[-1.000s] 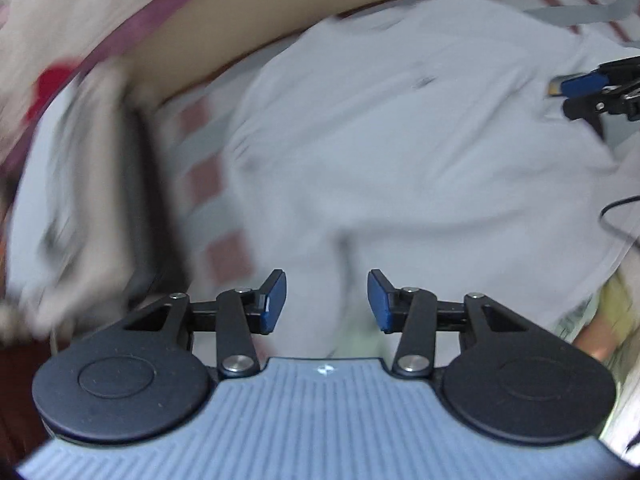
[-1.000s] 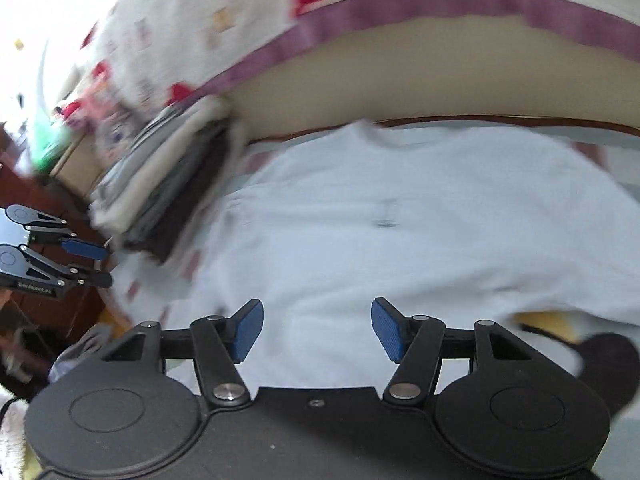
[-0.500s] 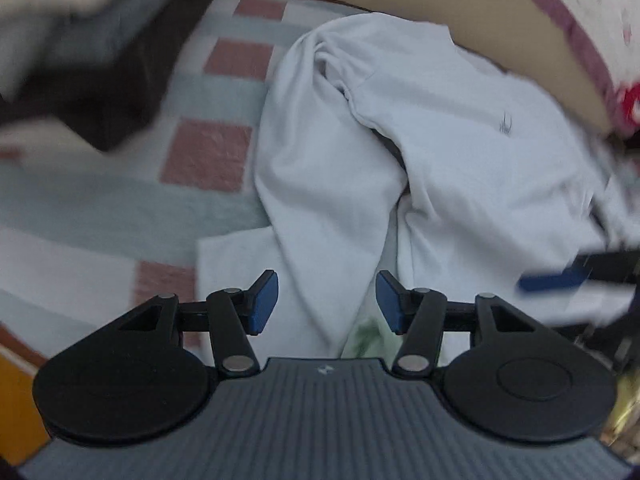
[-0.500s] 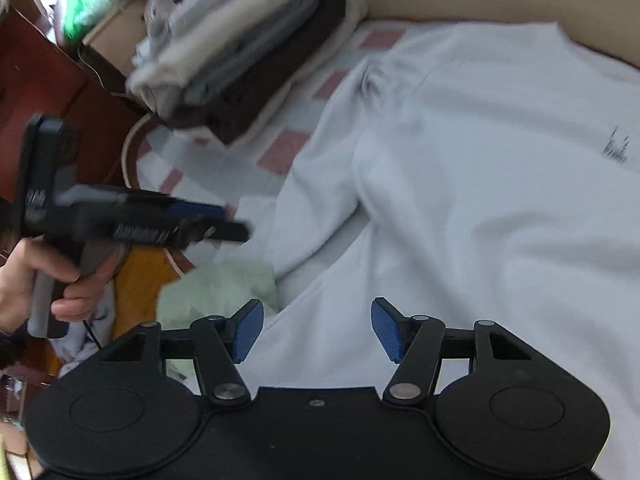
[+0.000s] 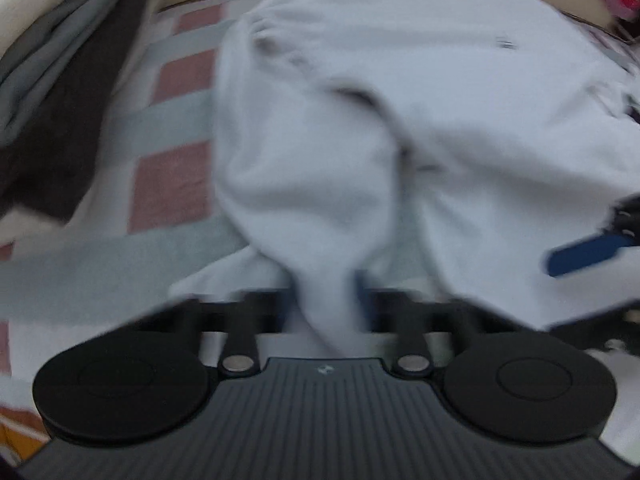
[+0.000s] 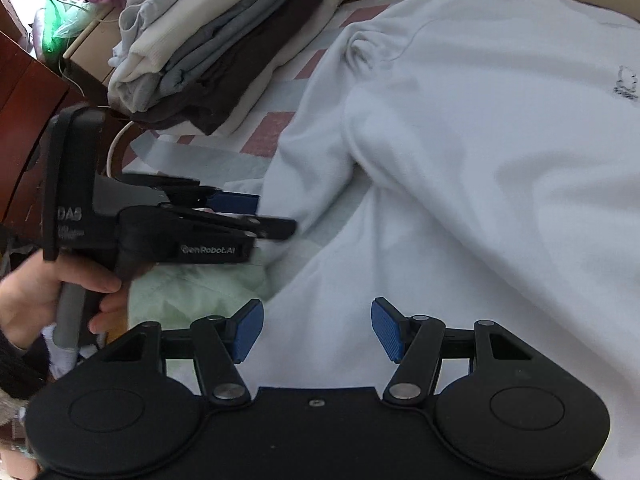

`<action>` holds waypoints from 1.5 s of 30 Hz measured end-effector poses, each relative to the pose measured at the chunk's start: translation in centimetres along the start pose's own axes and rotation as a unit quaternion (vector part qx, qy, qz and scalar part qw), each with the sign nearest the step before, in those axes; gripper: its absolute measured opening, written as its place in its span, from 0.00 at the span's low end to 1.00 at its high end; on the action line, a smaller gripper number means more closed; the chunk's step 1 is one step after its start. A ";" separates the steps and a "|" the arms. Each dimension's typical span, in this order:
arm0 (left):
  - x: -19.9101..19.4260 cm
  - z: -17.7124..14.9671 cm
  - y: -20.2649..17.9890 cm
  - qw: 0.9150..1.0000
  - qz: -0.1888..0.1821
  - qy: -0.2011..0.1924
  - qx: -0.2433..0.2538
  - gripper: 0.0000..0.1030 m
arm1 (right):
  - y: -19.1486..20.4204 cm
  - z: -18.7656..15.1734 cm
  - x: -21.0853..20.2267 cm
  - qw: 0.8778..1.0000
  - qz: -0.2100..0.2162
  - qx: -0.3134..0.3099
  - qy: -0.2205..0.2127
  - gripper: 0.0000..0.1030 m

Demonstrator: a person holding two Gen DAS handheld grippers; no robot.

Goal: Fold clothes

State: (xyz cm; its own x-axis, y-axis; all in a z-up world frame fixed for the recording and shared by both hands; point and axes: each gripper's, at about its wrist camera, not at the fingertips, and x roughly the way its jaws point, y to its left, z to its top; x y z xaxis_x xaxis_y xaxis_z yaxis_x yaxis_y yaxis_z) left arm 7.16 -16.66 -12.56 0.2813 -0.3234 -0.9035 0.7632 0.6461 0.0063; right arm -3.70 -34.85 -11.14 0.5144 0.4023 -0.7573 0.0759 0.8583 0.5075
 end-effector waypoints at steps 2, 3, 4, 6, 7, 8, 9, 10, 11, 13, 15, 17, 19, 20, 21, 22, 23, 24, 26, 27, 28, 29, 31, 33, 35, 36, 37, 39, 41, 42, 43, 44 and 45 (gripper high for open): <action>-1.6 0.8 -0.2 0.998 0.051 -0.023 0.010 0.04 | -0.2 -0.4 -0.1 1.000 -0.009 -0.007 -0.004 0.63; -2.7 1.1 -0.2 0.994 0.097 -0.042 0.021 0.04 | -0.4 -0.6 -0.1 1.000 -0.015 -0.011 -0.004 0.63; -3.9 1.6 0.2 0.988 0.136 -0.068 0.030 0.04 | -0.5 -0.8 -0.1 1.000 -0.023 -0.014 -0.004 0.63; -7.3 2.5 2.3 0.970 0.217 -0.112 0.003 0.04 | -1.0 -1.1 0.0 0.999 -0.036 -0.015 -0.002 0.63; -9.0 3.0 3.3 0.960 0.248 -0.134 -0.008 0.04 | -1.3 -1.2 0.1 0.999 -0.042 -0.015 0.000 0.63; -10.7 3.5 4.4 0.948 0.278 -0.155 -0.019 0.04 | -1.6 -1.2 0.1 0.999 -0.044 -0.012 0.000 0.63; -12.5 4.2 5.4 0.933 0.310 -0.180 -0.017 0.04 | -1.9 -1.2 0.2 0.999 -0.042 -0.007 0.000 0.63; -13.7 4.8 6.0 0.924 0.330 -0.194 -0.013 0.04 | -2.1 -1.1 0.2 0.999 -0.039 -0.002 -0.001 0.63; -14.7 5.7 6.6 0.918 0.341 -0.202 -0.011 0.04 | -2.2 -1.0 0.2 0.999 -0.037 0.001 -0.001 0.63; -16.0 7.5 7.6 0.910 0.352 -0.220 -0.018 0.05 | -2.2 -0.7 0.4 0.999 -0.037 0.000 -0.003 0.63; -16.1 9.5 8.5 0.902 0.362 -0.232 -0.024 0.05 | -2.2 -0.8 0.4 0.999 -0.036 -0.002 -0.005 0.63; -15.6 11.4 9.2 0.898 0.369 -0.239 -0.030 0.09 | -2.2 -1.0 0.3 0.999 -0.035 -0.007 -0.005 0.64; -15.2 13.2 9.9 0.880 0.401 -0.251 -0.042 0.11 | -2.2 -1.1 -0.1 0.999 -0.034 -0.010 -0.001 0.64; -15.3 13.8 10.2 0.862 0.433 -0.260 -0.046 0.22 | -2.2 -1.1 -0.8 0.999 -0.033 -0.012 0.004 0.64; -15.4 14.4 10.5 0.843 0.465 -0.267 -0.051 0.50 | -2.2 -1.1 -1.4 0.999 -0.033 -0.015 0.008 0.63; -16.1 14.4 10.2 0.834 0.475 -0.273 -0.068 0.61 | -2.1 -1.1 -2.0 0.999 -0.032 -0.017 0.013 0.63; -16.8 14.4 9.9 0.825 0.484 -0.278 -0.086 0.69 | -2.1 -1.1 -2.7 0.999 -0.032 -0.019 0.017 0.63; -17.6 13.8 9.5 0.835 0.455 -0.293 -0.098 0.69 | -2.1 -1.1 -3.3 0.999 -0.031 -0.021 0.021 0.64; -18.4 11.4 7.6 0.876 0.359 -0.308 -0.096 0.69 | -2.5 -1.0 -5.5 0.999 -0.032 -0.027 0.015 0.64; -18.4 10.2 6.5 0.897 0.307 -0.304 -0.091 0.69 | -2.9 -0.9 -6.7 0.999 -0.035 -0.030 0.010 0.64; -17.5 9.1 5.4 0.920 0.265 -0.277 -0.081 0.69 | -3.4 -0.7 -8.0 0.999 -0.041 -0.032 0.005 0.64; -16.6 8.0 4.2 0.940 0.222 -0.249 -0.070 0.69 | -3.9 -0.6 -9.1 0.998 -0.046 -0.033 0.000 0.64; -14.5 5.8 2.0 0.972 0.133 -0.186 -0.053 0.67 | -5.1 -0.4 -11.1 0.999 -0.048 -0.026 -0.007 0.64; -12.3 3.6 0.1 0.990 0.041 -0.121 -0.055 0.62 | -6.1 -0.5 -12.4 0.999 -0.044 -0.011 -0.006 0.64; -10.7 1.6 -1.3 0.995 -0.035 -0.067 -0.065 0.54 | -6.6 -0.9 -13.3 0.999 -0.049 -0.006 0.001 0.64; -10.1 0.7 -1.8 0.995 -0.065 -0.044 -0.070 0.53 | -6.7 -1.1 -13.9 0.998 -0.061 -0.009 0.005 0.64; -9.8 0.1 -2.2 0.994 -0.082 -0.027 -0.070 0.53 | -6.8 -1.3 -14.6 0.997 -0.076 -0.012 0.009 0.64; -10.0 -1.3 -3.0 0.993 -0.100 -0.007 -0.061 0.50 | -7.4 -1.7 -16.4 0.994 -0.110 -0.008 0.014 0.64; -10.2 -2.6 -3.9 0.992 -0.118 0.012 -0.051 0.46 | -8.6 -2.3 -18.7 0.990 -0.139 0.008 0.009 0.64; -10.2 -2.7 -3.7 0.990 -0.131 0.021 -0.050 0.45 | -9.2 -2.5 -19.8 0.988 -0.153 0.017 0.007 0.64; -10.2 -2.7 -3.4 0.988 -0.144 0.029 -0.048 0.45 | -9.8 -2.8 -20.9 0.986 -0.167 0.025 0.005 0.64; -10.4 -2.9 -3.5 0.985 -0.159 0.037 -0.052 0.45 | -10.4 -3.1 -22.1 0.983 -0.182 0.033 0.003 0.64; -10.3 -3.2 -3.5 0.983 -0.169 0.044 -0.062 0.45 | -11.0 -3.4 -23.2 0.980 -0.196 0.041 0.000 0.64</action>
State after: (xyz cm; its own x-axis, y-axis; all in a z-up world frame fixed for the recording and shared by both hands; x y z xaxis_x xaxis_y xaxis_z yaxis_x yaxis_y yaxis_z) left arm -0.25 -13.37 -4.64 -0.0307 -0.4767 -0.8785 0.7257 0.5938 -0.3476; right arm -19.38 -52.52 -0.49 0.4316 0.0477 -0.9008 0.3359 0.9183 0.2096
